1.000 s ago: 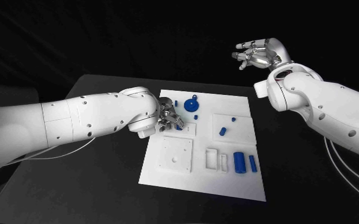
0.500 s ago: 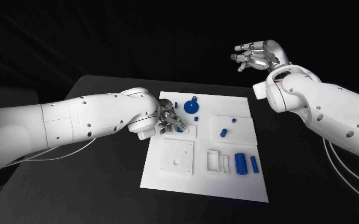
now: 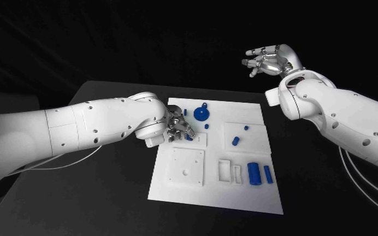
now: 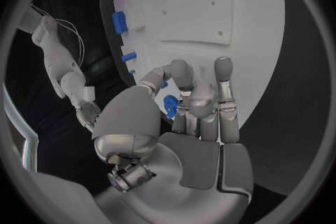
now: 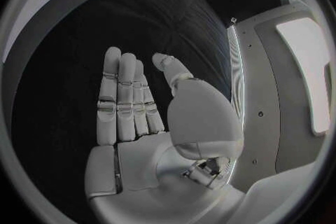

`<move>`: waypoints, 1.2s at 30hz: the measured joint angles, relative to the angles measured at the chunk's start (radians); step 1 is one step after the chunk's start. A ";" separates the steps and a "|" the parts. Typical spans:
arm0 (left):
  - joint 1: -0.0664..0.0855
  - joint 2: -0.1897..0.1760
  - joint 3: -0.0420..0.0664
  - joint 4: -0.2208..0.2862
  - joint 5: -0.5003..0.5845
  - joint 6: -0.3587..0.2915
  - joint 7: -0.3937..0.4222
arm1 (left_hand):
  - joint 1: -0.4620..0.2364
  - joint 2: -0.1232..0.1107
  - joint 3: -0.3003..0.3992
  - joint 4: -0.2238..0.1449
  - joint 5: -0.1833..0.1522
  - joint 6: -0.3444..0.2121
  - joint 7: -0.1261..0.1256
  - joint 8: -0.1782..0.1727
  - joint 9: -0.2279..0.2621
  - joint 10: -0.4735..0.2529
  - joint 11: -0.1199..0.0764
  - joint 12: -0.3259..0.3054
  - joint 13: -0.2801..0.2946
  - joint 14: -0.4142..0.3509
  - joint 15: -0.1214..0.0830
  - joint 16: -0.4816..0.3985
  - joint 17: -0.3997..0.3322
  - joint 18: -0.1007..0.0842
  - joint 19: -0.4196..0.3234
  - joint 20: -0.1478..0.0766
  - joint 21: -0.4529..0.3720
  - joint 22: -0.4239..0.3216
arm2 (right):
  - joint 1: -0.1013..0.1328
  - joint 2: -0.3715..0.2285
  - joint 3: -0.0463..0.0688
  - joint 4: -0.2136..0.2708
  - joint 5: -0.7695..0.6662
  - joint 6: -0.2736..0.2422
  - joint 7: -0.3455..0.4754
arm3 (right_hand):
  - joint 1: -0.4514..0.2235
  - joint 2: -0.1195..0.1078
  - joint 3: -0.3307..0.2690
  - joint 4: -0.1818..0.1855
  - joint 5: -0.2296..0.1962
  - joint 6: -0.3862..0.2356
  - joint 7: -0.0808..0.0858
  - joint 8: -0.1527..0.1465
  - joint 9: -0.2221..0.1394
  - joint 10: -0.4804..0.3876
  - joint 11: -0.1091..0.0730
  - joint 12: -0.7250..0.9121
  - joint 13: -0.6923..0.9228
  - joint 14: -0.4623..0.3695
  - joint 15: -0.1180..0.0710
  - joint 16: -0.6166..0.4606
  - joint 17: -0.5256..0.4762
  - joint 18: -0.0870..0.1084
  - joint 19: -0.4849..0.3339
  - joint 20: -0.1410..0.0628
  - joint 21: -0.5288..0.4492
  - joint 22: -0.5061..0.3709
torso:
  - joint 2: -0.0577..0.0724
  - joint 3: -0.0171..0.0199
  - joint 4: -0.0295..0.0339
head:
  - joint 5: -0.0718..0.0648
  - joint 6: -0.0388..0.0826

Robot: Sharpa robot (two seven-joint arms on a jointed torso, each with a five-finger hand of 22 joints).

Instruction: Assemble the parts on the task board

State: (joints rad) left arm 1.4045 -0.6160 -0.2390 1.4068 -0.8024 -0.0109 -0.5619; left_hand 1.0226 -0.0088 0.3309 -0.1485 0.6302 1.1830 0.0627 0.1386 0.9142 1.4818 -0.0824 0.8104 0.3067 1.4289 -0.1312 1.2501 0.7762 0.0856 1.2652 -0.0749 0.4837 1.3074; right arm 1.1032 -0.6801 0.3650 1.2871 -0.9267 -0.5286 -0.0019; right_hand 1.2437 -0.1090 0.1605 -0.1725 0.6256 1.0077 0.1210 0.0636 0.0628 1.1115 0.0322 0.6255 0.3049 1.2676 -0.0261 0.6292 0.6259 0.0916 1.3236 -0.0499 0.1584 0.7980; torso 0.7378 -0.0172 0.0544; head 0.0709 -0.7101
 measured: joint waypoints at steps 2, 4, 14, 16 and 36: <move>0.002 0.003 0.000 -0.006 0.005 0.009 -0.001 | 0.000 0.000 0.000 0.000 0.000 0.000 0.000 0.000 0.006 0.002 0.002 0.000 -0.001 0.000 0.000 0.000 -0.001 0.000 0.000 0.000 0.000 0.000 | -0.001 0.001 0.000 -0.001 0.000 0.000 0.000 | 0.000 0.000 0.000 0.000 0.001 0.000 0.000 0.000 0.000 0.000 0.000 0.000 0.000 0.000 0.000 0.000 0.000 0.000 -0.002 0.002 0.000 0.000 | 0.000 0.0001 0.0000 | 0.000 0.001; 0.004 0.008 0.000 -0.014 0.013 0.021 -0.001 | 0.000 0.000 0.000 0.000 0.000 0.002 0.002 -0.002 0.007 0.004 0.004 0.000 -0.002 0.002 0.002 0.000 -0.003 0.000 0.000 0.000 0.000 0.000 | -0.002 0.002 0.000 -0.002 -0.001 0.001 0.000 | 0.000 0.000 0.003 -0.003 0.006 0.000 0.000 0.000 0.000 0.000 0.000 0.000 -0.002 0.000 0.000 0.000 -0.001 0.000 -0.004 0.004 0.000 0.002 | 0.000 0.0001 0.0000 | -0.001 0.001; 0.012 0.026 0.001 -0.038 0.040 0.078 -0.009 | 0.000 0.000 0.000 0.000 -0.004 0.004 0.004 -0.002 0.015 0.005 0.005 0.000 -0.005 0.000 0.003 0.000 -0.003 0.000 0.000 0.000 0.000 0.000 | -0.004 0.003 -0.001 -0.004 -0.006 0.003 0.000 | 0.000 0.000 0.003 -0.003 0.006 0.000 0.000 0.000 0.000 0.000 0.000 0.000 -0.002 0.000 0.000 0.000 -0.001 0.000 -0.004 0.004 0.000 0.002 | 0.001 0.0006 -0.0001 | -0.003 0.001; 0.015 0.030 0.001 -0.040 0.044 0.088 -0.011 | 0.000 0.000 0.000 0.000 -0.004 0.004 0.004 -0.001 0.015 0.005 0.005 0.000 -0.005 0.000 0.003 0.000 -0.003 0.000 0.000 0.000 0.000 0.000 | -0.005 0.003 -0.001 -0.005 -0.007 0.003 -0.001 | 0.000 0.000 0.003 -0.003 0.006 0.000 0.000 0.000 0.000 0.000 0.000 0.000 -0.002 0.000 0.000 0.000 -0.001 0.000 -0.004 0.004 0.000 0.002 | 0.000 0.0010 0.0000 | -0.003 0.001; 0.028 0.059 0.000 -0.053 0.039 0.146 -0.030 | 0.000 0.000 0.002 0.001 -0.002 0.005 0.004 0.000 0.015 0.005 0.005 0.004 -0.006 0.002 0.005 0.000 0.003 0.000 0.000 0.000 0.004 0.001 | -0.006 0.005 -0.001 -0.007 -0.013 0.004 -0.001 | 0.000 0.000 0.000 -0.006 0.006 0.000 0.000 0.000 0.000 0.000 0.000 0.000 -0.003 0.000 0.000 0.000 -0.002 0.000 -0.007 0.000 0.008 0.004 | 0.000 0.0005 0.0012 | -0.008 0.007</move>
State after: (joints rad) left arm 1.4324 -0.5573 -0.2386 1.3534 -0.7636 0.1353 -0.5916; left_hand 1.0227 -0.0088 0.3324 -0.1470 0.6278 1.1875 0.0671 0.1383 0.9288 1.4870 -0.0773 0.8142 0.3006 1.4306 -0.1262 1.2501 0.7791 0.0855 1.2651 -0.0750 0.4876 1.3080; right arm 1.0973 -0.6754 0.3637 1.2802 -0.9402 -0.5243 -0.0027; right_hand 1.2438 -0.1091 0.1604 -0.1782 0.6313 1.0077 0.1210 0.0636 0.0628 1.1115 0.0321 0.6256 0.3020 1.2678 -0.0263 0.6292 0.6237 0.0917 1.3164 -0.0498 0.1660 0.8018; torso 0.7376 -0.0167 0.0556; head 0.0632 -0.7031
